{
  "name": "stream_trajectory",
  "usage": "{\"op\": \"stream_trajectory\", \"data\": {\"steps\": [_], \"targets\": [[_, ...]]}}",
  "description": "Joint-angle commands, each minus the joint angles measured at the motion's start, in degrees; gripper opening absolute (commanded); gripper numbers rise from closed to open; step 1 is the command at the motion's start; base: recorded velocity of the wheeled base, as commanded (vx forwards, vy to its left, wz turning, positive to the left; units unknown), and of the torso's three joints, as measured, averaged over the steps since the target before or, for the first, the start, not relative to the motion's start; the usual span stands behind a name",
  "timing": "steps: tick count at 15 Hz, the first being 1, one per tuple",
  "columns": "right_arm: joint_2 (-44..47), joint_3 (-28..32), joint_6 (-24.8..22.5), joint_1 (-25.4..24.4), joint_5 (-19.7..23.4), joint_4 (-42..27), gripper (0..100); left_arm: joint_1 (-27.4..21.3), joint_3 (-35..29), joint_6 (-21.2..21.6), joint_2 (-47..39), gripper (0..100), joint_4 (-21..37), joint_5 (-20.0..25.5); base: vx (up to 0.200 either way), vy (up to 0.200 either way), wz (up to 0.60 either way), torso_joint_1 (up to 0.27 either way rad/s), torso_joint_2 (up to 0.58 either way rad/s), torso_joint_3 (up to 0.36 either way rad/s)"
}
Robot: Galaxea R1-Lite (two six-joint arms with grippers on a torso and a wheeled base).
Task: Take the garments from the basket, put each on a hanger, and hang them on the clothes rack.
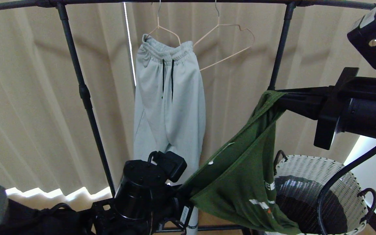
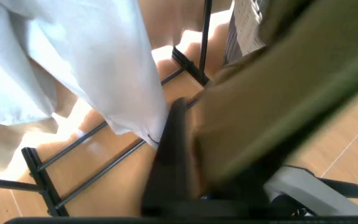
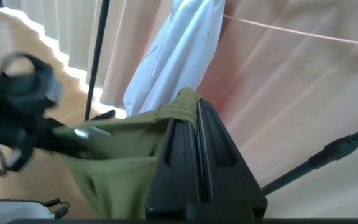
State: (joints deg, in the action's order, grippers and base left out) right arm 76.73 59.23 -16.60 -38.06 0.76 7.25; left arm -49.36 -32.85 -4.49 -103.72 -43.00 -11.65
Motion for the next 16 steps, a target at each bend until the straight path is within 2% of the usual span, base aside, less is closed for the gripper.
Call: {"op": "stream_trajectory", "data": {"steps": [1,3,5,6,7,8,9,11,12,13,16], "targets": [[-0.61,-2.46,-0.01,0.18,0.04,0.22,0,0.32,3.15,0.71,6.69,0,-1.48,-0.12,0.000,0.000,0.00,0.000,0.00,0.000],[-2.02,-4.57,0.08,1.23,0.39,0.22,0,3.83,5.61,5.89,15.65,0,-1.30,0.32,0.000,0.000,0.00,0.000,0.00,0.000],[-1.76,-5.88,0.17,1.23,0.47,0.31,0,10.95,1.56,10.55,21.19,0,0.98,1.28,0.000,0.000,0.00,0.000,0.00,0.000],[-1.67,-6.41,0.17,1.32,0.56,0.92,0,14.73,-2.13,11.96,23.39,0,4.94,2.69,0.000,0.000,0.00,0.000,0.00,0.000],[-1.67,-6.50,0.17,1.32,0.47,1.54,0,16.31,-4.06,12.22,24.44,0,7.40,3.48,0.000,0.000,0.00,0.000,0.00,0.000],[-1.76,-6.59,-0.01,1.23,0.39,4.08,0,20.18,-11.88,12.13,27.08,0,17.07,6.47,0.000,0.000,0.00,0.000,0.00,0.000],[-1.84,-6.59,-0.01,1.32,0.12,5.05,0,21.67,-16.37,12.13,27.60,0,21.81,7.26,0.000,0.000,0.00,0.000,0.00,0.000],[-2.02,-6.59,-0.01,2.38,-0.05,6.37,0,22.47,-23.13,12.22,27.16,0,25.95,7.35,0.000,0.000,0.00,0.000,0.00,0.000],[-1.93,-6.59,-0.01,3.25,-0.05,6.90,0,22.47,-24.45,12.31,26.99,0,26.47,7.35,0.000,0.000,0.00,0.000,0.00,0.000],[-1.58,-6.68,-0.01,5.45,-0.05,8.04,0,22.38,-27.00,12.40,24.79,0,27.44,7.26,0.000,0.000,0.00,0.000,0.00,0.000],[-0.53,-10.10,-0.01,7.56,-0.05,10.68,0,22.20,-23.75,12.31,21.63,0,27.09,6.91,0.000,0.000,0.00,0.000,0.00,0.000]]}}
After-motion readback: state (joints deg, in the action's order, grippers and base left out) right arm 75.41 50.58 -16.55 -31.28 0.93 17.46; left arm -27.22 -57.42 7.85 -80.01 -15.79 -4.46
